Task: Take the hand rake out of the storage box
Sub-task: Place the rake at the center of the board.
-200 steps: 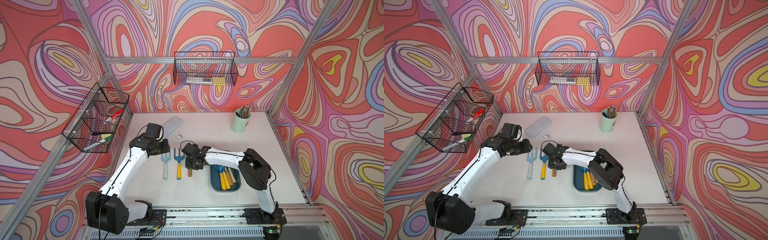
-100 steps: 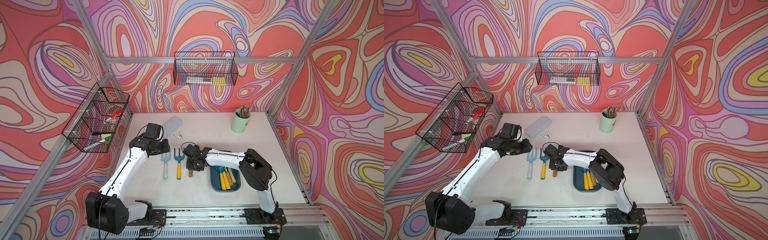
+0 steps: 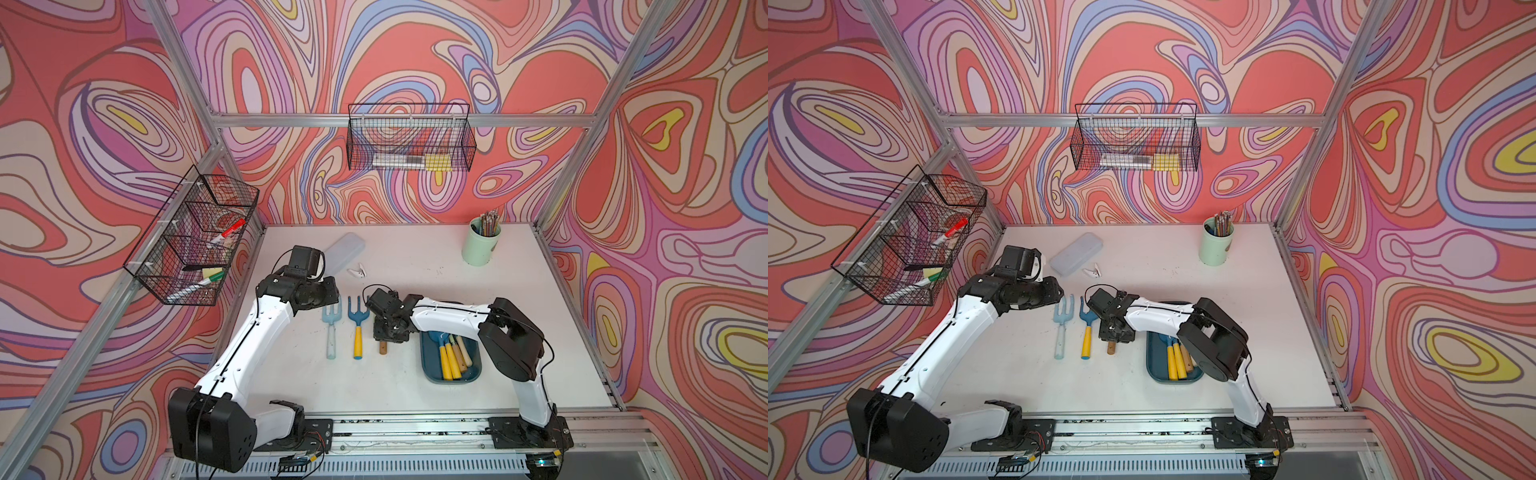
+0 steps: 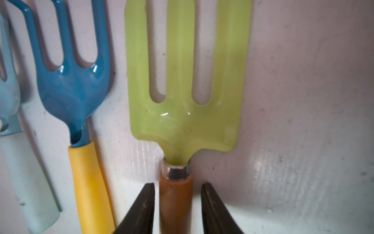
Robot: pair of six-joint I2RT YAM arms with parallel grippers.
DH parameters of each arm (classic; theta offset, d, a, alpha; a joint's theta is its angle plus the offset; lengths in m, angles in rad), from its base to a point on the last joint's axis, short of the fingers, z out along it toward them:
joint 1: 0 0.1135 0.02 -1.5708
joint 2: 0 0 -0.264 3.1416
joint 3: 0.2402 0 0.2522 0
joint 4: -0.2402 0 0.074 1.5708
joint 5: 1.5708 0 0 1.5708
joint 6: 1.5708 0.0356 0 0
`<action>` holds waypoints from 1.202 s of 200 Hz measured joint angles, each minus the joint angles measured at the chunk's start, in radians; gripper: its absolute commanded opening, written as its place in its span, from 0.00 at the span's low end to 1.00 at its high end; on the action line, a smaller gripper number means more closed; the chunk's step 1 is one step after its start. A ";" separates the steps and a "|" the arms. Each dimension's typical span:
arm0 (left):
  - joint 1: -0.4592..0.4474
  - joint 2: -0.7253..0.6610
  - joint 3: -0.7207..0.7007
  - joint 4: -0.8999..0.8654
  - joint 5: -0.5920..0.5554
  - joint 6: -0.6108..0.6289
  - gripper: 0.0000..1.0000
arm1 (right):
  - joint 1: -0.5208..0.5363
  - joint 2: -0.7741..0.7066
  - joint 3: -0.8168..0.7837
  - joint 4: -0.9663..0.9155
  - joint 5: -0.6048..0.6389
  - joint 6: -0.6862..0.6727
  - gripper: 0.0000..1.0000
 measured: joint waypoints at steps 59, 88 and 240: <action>0.000 0.013 0.000 0.000 0.000 0.005 0.45 | 0.000 -0.010 0.021 -0.122 0.021 -0.069 0.47; 0.000 0.014 0.001 0.000 0.004 0.008 0.46 | 0.000 -0.110 0.017 -0.186 0.053 -0.093 0.50; -0.041 0.033 0.032 -0.016 0.011 0.011 0.47 | 0.019 -0.124 -0.044 -0.138 0.044 -0.180 0.48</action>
